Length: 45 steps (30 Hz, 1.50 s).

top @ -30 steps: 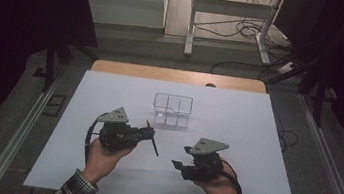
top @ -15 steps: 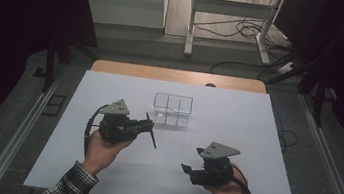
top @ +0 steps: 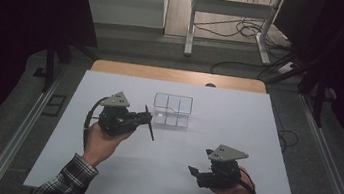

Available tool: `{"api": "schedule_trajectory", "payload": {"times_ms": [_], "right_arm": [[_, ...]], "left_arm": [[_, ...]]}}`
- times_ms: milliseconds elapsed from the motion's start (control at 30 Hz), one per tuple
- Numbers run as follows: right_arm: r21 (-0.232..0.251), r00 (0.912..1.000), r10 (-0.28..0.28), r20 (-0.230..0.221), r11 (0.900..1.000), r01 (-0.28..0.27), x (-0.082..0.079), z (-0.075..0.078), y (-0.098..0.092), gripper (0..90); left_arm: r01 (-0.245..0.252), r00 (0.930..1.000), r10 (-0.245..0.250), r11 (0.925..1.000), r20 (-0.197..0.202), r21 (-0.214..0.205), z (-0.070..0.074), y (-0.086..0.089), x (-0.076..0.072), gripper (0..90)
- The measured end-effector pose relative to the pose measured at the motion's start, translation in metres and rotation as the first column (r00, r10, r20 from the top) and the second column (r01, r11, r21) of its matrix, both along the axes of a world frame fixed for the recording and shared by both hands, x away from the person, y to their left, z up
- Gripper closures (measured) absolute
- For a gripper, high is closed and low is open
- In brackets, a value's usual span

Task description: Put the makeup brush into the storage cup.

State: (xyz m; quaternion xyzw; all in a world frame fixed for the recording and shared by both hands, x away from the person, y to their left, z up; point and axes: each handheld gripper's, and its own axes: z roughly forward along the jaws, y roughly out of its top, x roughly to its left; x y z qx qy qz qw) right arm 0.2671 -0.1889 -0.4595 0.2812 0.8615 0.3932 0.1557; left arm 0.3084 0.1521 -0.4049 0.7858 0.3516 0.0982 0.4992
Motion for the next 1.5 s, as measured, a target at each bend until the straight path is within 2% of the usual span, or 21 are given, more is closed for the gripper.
{"api": "schedule_trajectory", "payload": {"times_ms": [500,1333,1500], "right_arm": [[-0.011,0.9993,-0.034,0.012,0.9994,0.034,-0.004,-0.001,-0.014,15.8],[-0.033,0.9989,-0.043,0.017,0.9985,0.044,-0.006,-0.007,-0.016,0.8],[-0.035,0.9989,-0.041,0.023,0.9985,0.042,-0.006,-0.008,-0.016,0.0]], "left_arm": [[-0.022,0.9996,0.022,0.9994,0.016,0.025,0.011,0.002,0.016,83.3],[-0.067,0.9968,0.065,0.9963,0.046,0.054,0.033,0.001,0.046,83.3],[-0.076,0.9958,0.073,0.9953,0.056,0.06,0.038,0.0,0.052,83.3]]}}
